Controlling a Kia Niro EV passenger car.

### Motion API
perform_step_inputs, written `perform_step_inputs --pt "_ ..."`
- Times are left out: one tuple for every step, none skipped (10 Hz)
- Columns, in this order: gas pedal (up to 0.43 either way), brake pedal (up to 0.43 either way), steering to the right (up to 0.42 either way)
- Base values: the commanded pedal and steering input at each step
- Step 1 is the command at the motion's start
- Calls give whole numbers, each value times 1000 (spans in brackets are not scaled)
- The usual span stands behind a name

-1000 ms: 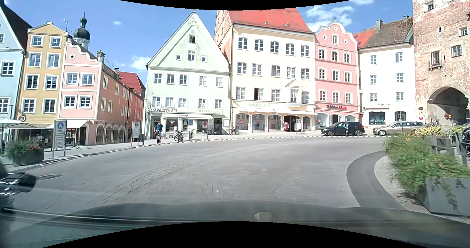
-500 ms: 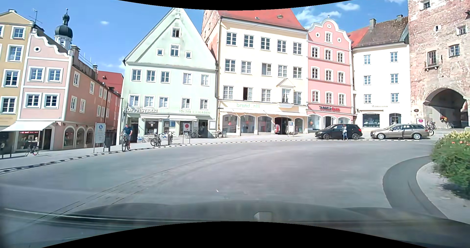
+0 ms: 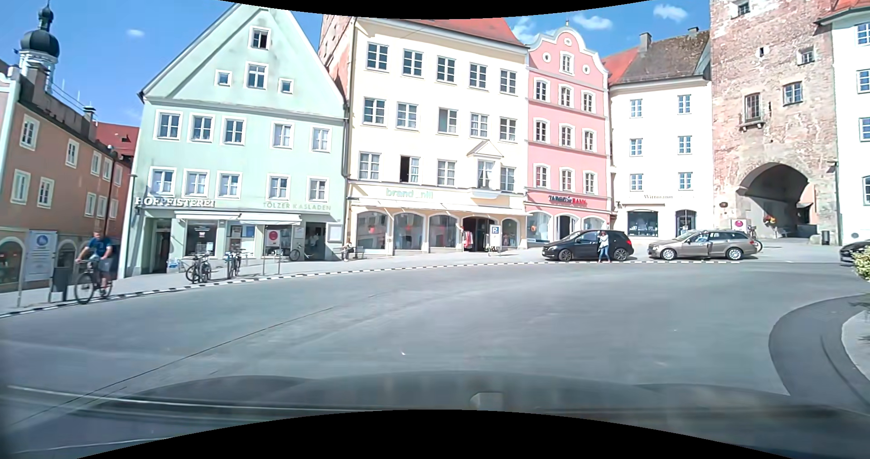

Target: Follow the waypoints while adhering to traffic rules and regulations

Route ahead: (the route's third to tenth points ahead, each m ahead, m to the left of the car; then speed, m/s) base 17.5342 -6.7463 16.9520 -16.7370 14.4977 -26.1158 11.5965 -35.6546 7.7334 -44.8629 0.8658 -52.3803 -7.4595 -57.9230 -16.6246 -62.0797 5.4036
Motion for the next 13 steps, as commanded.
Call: perform_step_inputs --pt "98 6 261" --pt "98 6 274" --pt "98 6 291" --pt "98 6 303" --pt "98 6 303" --pt "98 6 308" --pt "98 6 321" --pt "98 6 330" --pt "98 6 330" --pt "98 6 333" --pt "98 6 346" --pt "110 6 352" --pt "130 6 342"
